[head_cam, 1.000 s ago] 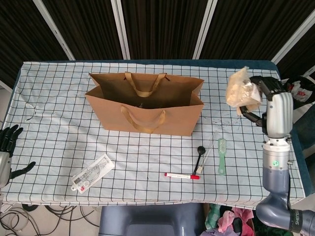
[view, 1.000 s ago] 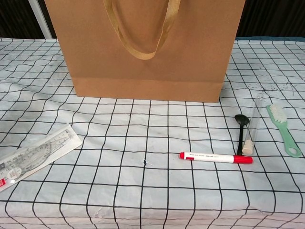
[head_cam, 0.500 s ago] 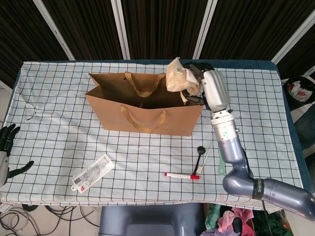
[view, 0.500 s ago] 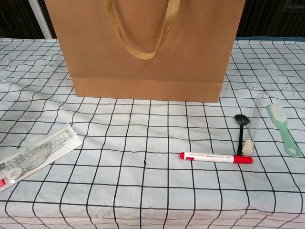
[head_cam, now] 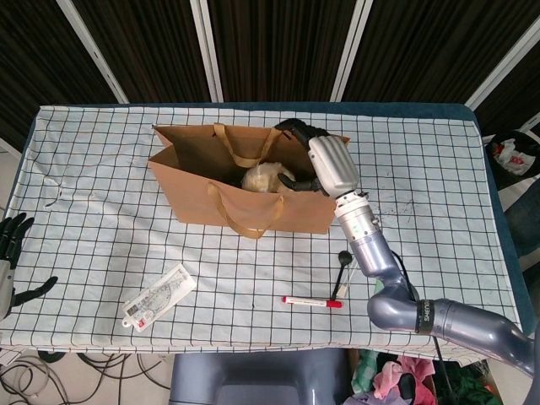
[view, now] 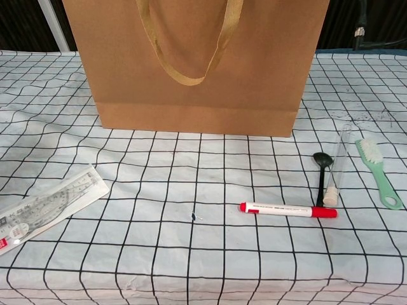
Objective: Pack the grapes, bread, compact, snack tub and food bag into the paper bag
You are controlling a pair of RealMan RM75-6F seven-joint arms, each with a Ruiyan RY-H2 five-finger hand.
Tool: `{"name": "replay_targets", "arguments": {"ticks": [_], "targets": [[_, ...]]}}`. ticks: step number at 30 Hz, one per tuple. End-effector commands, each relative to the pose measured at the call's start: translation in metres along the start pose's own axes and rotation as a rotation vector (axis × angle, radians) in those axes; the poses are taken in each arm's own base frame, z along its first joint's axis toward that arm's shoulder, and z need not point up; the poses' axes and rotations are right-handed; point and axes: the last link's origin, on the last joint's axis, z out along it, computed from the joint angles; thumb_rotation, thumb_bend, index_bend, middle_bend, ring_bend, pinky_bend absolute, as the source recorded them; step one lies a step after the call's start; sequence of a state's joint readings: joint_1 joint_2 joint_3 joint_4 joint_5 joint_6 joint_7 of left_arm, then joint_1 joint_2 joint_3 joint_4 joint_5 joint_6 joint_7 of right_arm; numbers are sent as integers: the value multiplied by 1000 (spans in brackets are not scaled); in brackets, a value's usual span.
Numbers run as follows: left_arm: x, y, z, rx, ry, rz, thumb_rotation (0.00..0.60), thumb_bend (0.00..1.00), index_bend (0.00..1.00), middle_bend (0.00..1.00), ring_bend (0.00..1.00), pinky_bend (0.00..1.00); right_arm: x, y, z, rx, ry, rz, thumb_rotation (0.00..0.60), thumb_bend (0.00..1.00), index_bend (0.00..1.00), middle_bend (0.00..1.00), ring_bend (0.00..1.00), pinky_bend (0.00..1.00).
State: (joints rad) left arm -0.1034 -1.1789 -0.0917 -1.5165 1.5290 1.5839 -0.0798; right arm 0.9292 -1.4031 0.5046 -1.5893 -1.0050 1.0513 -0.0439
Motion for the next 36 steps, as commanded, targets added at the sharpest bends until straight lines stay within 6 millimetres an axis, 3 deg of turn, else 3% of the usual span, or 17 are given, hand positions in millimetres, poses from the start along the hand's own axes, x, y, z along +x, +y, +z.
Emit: {"name": "replay_targets", "arguments": {"ticks": [1, 9, 14, 19, 27, 32, 36], "targets": [[-1, 0, 0, 0, -2, 3, 600, 46, 71, 32, 0, 50, 3, 2, -1, -6, -3, -18, 600, 102, 105, 48, 150, 238], [-2, 1, 0, 1, -3, 7, 600, 47, 71, 31, 0, 50, 21, 1, -8, -9, 61, -12, 600, 101, 102, 51, 153, 238], [-2, 0, 1, 5, -1, 8, 600, 47, 71, 32, 0, 50, 45, -1, -16, 18, 214, -50, 600, 107, 103, 89, 172, 238], [0, 0, 0, 3, 2, 7, 600, 47, 70, 32, 0, 50, 74, 14, -44, -8, 293, -202, 600, 147, 100, 114, 193, 238], [-1, 1, -2, -3, -17, 18, 600, 47, 71, 32, 0, 50, 112, 77, -165, -156, 93, -556, 600, 172, 100, 148, 207, 241], [-1, 3, -4, -5, -12, 27, 600, 47, 71, 32, 0, 34, 110, 106, -234, -299, 19, -532, 600, 172, 100, 148, 207, 240], [0, 4, -7, 0, -1, 42, 600, 47, 71, 33, 0, 33, 97, 120, -269, -327, -14, -533, 600, 173, 100, 147, 207, 240]]}}
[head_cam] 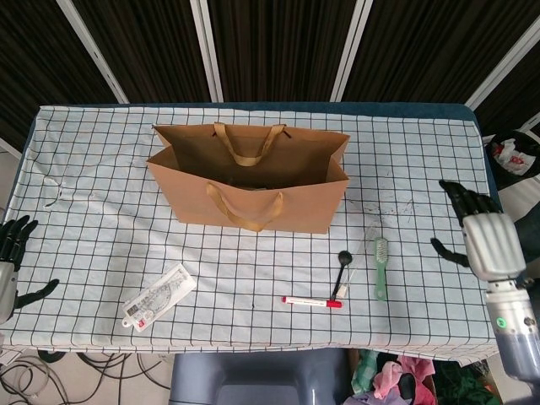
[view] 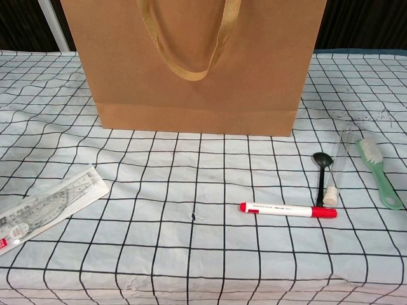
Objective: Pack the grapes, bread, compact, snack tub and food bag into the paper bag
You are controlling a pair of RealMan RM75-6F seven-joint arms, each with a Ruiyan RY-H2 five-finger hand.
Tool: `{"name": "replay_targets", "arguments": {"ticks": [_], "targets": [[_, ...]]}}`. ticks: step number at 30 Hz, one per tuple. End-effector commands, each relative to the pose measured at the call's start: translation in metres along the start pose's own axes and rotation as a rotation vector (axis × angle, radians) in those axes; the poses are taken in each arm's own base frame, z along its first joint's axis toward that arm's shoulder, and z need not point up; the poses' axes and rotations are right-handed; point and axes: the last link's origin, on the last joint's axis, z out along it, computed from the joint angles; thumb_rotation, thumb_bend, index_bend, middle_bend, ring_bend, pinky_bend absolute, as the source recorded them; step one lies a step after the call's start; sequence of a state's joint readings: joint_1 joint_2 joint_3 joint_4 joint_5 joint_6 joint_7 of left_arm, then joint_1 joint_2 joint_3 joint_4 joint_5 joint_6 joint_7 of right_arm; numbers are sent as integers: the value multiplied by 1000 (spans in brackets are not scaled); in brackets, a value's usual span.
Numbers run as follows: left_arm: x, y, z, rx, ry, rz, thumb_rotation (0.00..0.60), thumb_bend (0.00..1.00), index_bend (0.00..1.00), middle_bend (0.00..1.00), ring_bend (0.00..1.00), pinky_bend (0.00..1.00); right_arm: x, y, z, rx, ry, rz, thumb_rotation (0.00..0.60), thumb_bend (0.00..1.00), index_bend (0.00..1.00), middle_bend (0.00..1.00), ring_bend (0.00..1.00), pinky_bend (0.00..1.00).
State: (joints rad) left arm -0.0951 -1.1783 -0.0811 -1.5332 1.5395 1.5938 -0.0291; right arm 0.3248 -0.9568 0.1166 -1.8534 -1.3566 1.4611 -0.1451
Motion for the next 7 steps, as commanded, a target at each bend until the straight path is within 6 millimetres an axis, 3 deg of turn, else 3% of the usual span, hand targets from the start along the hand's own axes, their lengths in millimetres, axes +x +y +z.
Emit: {"name": "replay_targets", "arguments": {"ticks": [1, 7], "targets": [[1, 0, -2, 6, 2, 7, 600, 47, 71, 33, 0, 33, -22, 14, -35, -13, -42, -12, 600, 175, 100, 147, 207, 240], [1, -7, 3, 43, -16, 2, 600, 46, 70, 34, 0, 33, -54, 9, -62, -7, -33, -54, 600, 176, 100, 144, 206, 241]]}}
